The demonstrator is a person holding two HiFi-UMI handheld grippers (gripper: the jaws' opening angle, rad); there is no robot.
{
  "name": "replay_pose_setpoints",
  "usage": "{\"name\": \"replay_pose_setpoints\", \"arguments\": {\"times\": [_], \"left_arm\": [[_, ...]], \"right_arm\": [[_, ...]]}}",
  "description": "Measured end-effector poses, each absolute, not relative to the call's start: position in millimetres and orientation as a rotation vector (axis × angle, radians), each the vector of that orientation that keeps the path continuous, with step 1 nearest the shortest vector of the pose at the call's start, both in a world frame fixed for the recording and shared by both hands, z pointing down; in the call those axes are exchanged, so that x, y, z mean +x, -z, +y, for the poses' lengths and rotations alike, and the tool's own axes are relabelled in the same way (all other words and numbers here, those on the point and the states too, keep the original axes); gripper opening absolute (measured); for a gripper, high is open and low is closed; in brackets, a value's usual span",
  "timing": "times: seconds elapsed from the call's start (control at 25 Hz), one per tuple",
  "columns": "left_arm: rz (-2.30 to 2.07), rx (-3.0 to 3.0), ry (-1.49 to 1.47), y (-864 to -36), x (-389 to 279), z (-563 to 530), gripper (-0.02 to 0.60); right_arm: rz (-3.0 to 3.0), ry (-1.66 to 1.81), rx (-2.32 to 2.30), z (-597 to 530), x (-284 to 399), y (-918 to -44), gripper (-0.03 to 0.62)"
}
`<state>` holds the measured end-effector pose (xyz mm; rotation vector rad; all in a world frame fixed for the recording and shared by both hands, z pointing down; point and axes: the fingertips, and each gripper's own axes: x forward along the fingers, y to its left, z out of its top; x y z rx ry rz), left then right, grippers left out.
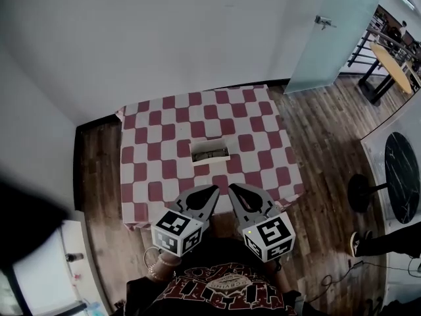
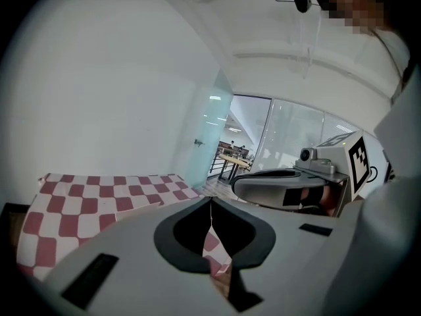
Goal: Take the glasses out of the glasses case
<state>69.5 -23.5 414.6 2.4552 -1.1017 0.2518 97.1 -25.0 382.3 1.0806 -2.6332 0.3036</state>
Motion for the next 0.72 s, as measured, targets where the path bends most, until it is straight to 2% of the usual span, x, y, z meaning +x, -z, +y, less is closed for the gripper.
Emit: {"name": "replay_pose_setpoints", "arguments": {"times": [0.72], "left_arm": [[-1.023, 2.456, -0.219, -429, 16, -55, 0.009]], "right_arm": [[-2.573, -0.315, 1.084, -58, 42, -402, 0.020]]}}
